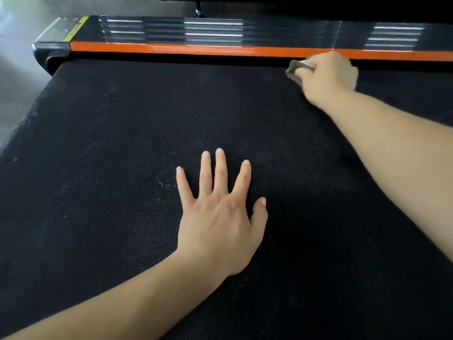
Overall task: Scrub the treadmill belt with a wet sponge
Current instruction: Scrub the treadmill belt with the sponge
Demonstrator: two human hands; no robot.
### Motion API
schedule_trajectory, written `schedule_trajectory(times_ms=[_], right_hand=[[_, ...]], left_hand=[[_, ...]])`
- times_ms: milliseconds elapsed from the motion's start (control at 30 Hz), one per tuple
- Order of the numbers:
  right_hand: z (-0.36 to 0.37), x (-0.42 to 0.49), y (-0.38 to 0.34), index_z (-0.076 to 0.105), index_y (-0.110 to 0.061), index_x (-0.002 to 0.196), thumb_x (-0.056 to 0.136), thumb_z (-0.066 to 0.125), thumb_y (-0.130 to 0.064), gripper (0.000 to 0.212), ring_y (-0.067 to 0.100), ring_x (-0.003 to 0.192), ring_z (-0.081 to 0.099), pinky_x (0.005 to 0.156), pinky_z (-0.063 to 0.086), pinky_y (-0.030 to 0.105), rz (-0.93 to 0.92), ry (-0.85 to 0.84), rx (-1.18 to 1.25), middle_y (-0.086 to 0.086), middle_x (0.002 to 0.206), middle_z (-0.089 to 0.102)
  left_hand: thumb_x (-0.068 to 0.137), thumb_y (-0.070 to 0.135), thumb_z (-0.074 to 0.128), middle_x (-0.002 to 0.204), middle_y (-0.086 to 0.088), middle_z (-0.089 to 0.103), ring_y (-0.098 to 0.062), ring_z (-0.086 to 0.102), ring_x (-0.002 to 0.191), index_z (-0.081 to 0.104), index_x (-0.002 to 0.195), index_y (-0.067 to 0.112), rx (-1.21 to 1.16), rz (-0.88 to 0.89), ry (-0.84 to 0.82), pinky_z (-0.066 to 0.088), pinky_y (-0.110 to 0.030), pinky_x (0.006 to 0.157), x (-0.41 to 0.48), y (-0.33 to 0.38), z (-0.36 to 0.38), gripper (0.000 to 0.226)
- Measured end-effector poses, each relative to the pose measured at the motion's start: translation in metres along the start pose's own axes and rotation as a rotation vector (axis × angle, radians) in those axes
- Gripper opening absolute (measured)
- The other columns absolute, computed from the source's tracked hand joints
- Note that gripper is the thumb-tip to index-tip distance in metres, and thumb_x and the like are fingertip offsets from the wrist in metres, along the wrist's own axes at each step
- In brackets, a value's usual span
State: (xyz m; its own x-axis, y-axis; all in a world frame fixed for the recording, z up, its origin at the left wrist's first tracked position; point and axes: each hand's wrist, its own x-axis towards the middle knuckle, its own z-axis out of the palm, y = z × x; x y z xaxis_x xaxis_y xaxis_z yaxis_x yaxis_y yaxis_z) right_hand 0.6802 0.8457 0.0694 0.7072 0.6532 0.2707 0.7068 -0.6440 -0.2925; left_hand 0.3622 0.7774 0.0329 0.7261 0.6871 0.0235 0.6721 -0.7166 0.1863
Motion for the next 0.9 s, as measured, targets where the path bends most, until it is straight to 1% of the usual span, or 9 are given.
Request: schedule_trajectory(times_ms=[67,200,333,367,533,600,700,833,900], right_hand=[[-0.002,-0.004,0.004,0.076,-0.027,0.106,0.098,0.057,-0.044,0.027,0.029,0.108,0.06,0.094,0.042,0.042,0.021,0.014,0.033,0.003,0.107,0.072],[-0.009,-0.026,0.013,0.076,-0.028,0.112,0.098,0.059,-0.041,0.025,0.021,0.097,0.059,0.084,0.046,0.035,-0.201,-0.147,0.159,-0.003,0.1,0.068],[-0.018,-0.004,0.039,0.075,-0.023,0.103,0.097,0.056,-0.046,0.03,0.032,0.106,0.062,0.095,0.049,0.047,0.071,-0.006,0.035,0.006,0.103,0.072],[-0.017,-0.006,0.039,0.075,-0.022,0.104,0.097,0.055,-0.046,0.033,0.033,0.106,0.063,0.095,0.049,0.047,0.072,0.013,0.033,0.008,0.104,0.072],[-0.023,-0.034,0.039,0.077,-0.021,0.097,0.097,0.056,-0.041,0.029,0.025,0.089,0.06,0.078,0.046,0.036,-0.177,-0.154,0.164,0.003,0.091,0.068],[-0.026,-0.025,0.046,0.077,-0.022,0.095,0.096,0.055,-0.043,0.031,0.029,0.094,0.063,0.083,0.05,0.041,-0.091,-0.104,0.133,0.004,0.092,0.071],[-0.024,-0.019,0.044,0.076,-0.024,0.106,0.097,0.054,-0.043,0.031,0.032,0.103,0.063,0.093,0.049,0.047,0.054,0.017,0.076,0.006,0.104,0.072],[-0.025,-0.042,0.045,0.077,-0.024,0.099,0.099,0.056,-0.04,0.027,0.023,0.088,0.058,0.076,0.042,0.034,-0.183,-0.135,0.143,0.001,0.091,0.067],[-0.032,-0.045,0.054,0.077,-0.024,0.099,0.098,0.056,-0.042,0.028,0.023,0.09,0.06,0.077,0.044,0.035,-0.197,-0.162,0.126,0.001,0.093,0.069]], left_hand=[[0.101,0.062,0.017,0.171,-0.015,0.007,-0.033,-0.005,0.158,0.019,0.162,0.027,0.0,-0.008,0.005,-0.003,-0.067,0.122,0.001,0.0,0.0,0.071],[0.1,0.063,0.016,0.171,-0.014,0.007,-0.032,-0.006,0.158,0.018,0.162,0.029,-0.001,-0.015,0.006,-0.003,-0.067,0.122,0.0,0.001,0.001,0.071],[0.101,0.063,0.017,0.171,-0.015,0.007,-0.033,-0.006,0.158,0.018,0.162,0.028,0.003,-0.009,0.006,-0.003,-0.066,0.122,0.0,0.002,0.0,0.071],[0.101,0.063,0.017,0.171,-0.015,0.006,-0.032,-0.007,0.158,0.017,0.163,0.028,0.002,-0.01,0.005,-0.004,-0.066,0.122,0.0,0.001,0.0,0.071],[0.1,0.063,0.014,0.172,-0.014,0.003,-0.031,-0.01,0.158,0.013,0.163,0.03,0.006,-0.014,-0.003,-0.006,-0.066,0.122,0.0,0.0,-0.001,0.071],[0.1,0.063,0.014,0.172,-0.013,0.002,-0.031,-0.011,0.158,0.013,0.163,0.03,0.003,-0.017,-0.004,-0.006,-0.065,0.122,0.001,0.001,-0.001,0.071],[0.1,0.063,0.015,0.172,-0.013,0.002,-0.03,-0.01,0.158,0.014,0.163,0.03,0.0,-0.015,-0.007,-0.007,-0.065,0.122,0.001,0.0,0.0,0.071],[0.1,0.063,0.014,0.172,-0.014,0.003,-0.031,-0.01,0.158,0.014,0.163,0.03,0.012,-0.016,-0.015,-0.005,-0.066,0.122,0.001,0.0,0.0,0.071],[0.1,0.064,0.014,0.172,-0.014,0.002,-0.031,-0.01,0.158,0.013,0.163,0.03,0.009,-0.019,-0.013,-0.005,-0.066,0.122,0.001,0.001,-0.001,0.072]])
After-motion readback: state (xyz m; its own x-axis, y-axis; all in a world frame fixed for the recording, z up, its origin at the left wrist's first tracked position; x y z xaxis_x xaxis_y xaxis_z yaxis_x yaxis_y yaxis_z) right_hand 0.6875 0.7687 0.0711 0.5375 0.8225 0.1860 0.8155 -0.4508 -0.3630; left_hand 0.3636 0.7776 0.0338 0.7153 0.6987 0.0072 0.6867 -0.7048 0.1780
